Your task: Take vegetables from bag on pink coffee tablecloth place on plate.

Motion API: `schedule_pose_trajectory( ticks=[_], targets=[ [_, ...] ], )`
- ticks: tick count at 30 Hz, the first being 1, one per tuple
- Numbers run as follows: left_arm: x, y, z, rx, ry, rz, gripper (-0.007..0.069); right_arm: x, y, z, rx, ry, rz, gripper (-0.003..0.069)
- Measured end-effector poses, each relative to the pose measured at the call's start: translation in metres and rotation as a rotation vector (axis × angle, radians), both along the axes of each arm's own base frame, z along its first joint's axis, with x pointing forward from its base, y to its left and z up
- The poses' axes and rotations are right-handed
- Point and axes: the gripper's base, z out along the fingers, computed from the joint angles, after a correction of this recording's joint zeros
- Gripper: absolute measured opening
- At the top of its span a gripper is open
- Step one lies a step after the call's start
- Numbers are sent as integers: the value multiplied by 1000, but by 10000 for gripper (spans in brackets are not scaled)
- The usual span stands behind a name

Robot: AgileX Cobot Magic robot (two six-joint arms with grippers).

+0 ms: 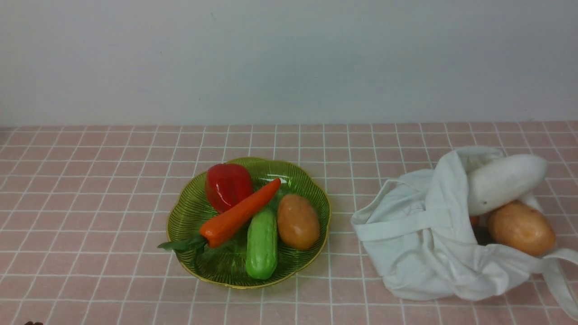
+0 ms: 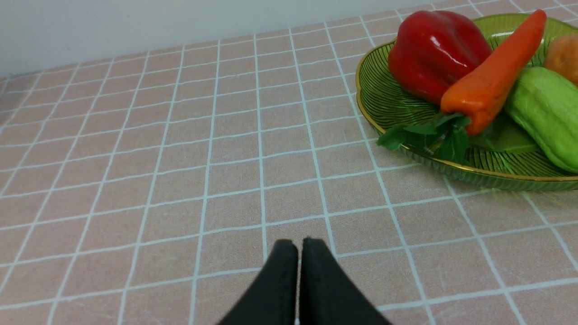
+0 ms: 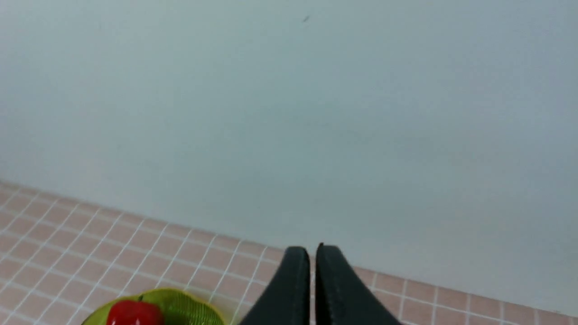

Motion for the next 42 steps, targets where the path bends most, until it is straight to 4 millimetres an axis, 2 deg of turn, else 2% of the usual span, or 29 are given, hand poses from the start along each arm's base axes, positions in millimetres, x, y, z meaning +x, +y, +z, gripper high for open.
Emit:
schedule_pose_trajectory(
  ticks=[1,3,6,7,12,16,17,22,33,42],
  targets=[
    [0,0,0,0,0,0,-5,-26,-21,-1,44,-52,-24,-11],
    [0,0,0,0,0,0,-5,-44,-35,-9,71,-89,-34,-13],
    [0,0,0,0,0,0,-5,-85,-64,-48,132,-177,-21,-13],
    [0,0,0,0,0,0,-5,-94,-68,-65,144,-195,-4,-13],
    [0,0,0,0,0,0,-5,-136,-90,-123,218,-353,74,-13],
    [0,0,0,0,0,0,-5,-160,-103,-156,293,-471,119,-13],
    [0,0,0,0,0,0,-5,-161,-102,-173,312,-477,131,-13],
    [0,0,0,0,0,0,-5,-155,-96,-189,352,-415,147,-13],
    [0,0,0,0,0,0,-5,-153,-92,-195,391,-378,169,-13],
    [0,0,0,0,0,0,-5,-154,-78,-196,369,-518,302,-13]
  ],
)
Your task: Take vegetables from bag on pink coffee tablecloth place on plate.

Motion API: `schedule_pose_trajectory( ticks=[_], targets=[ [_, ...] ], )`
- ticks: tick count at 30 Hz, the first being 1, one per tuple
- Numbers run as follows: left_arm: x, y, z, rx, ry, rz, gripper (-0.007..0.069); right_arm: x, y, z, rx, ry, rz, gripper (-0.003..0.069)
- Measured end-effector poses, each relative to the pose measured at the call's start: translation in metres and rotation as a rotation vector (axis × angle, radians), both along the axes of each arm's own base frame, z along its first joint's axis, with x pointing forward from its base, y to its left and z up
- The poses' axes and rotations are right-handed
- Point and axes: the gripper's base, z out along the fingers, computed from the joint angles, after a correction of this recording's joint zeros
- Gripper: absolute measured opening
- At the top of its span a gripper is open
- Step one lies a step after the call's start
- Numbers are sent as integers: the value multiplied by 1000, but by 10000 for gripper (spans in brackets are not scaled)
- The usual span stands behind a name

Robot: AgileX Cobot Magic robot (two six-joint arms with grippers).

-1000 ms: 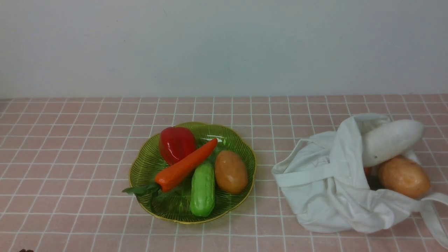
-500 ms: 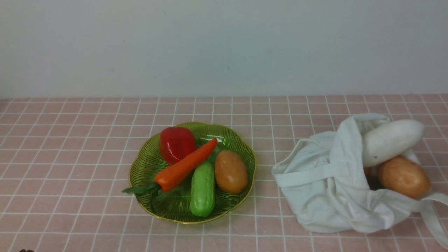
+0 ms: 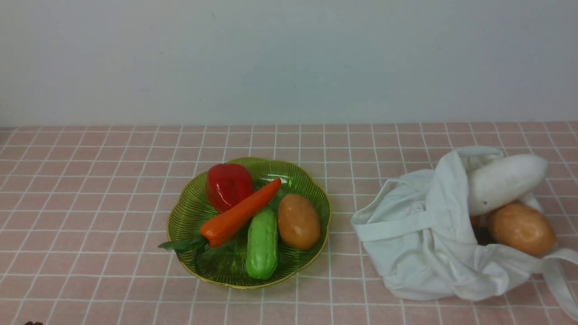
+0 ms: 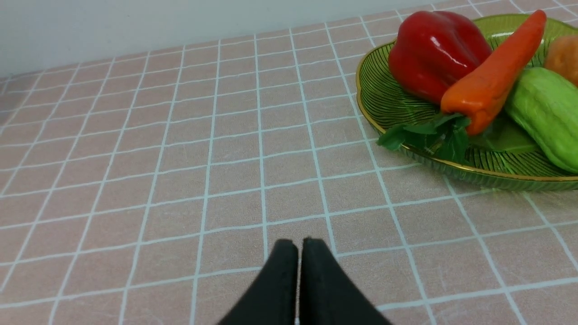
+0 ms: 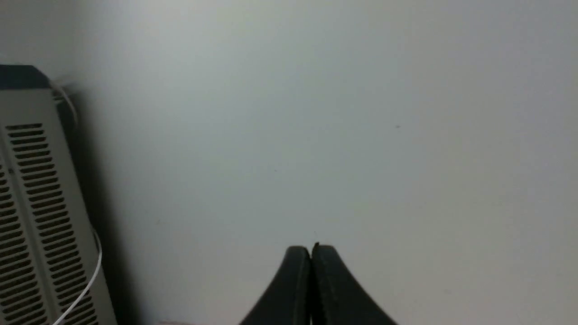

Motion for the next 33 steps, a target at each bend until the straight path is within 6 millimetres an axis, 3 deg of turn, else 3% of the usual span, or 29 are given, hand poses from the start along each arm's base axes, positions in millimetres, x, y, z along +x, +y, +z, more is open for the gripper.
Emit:
schedule_pose_trajectory(
  ticks=[12,18,24,33],
  targets=[
    [0,0,0,0,0,0,-5,8,13,-23,-93,-38,18,-13],
    [0,0,0,0,0,0,-5,29,13,-68,-172,103,-256,-13],
    [0,0,0,0,0,0,-5,45,1,-141,-241,396,-544,-13],
    [0,0,0,0,0,0,-5,44,-1,-151,-286,489,-560,-14]
  ],
)
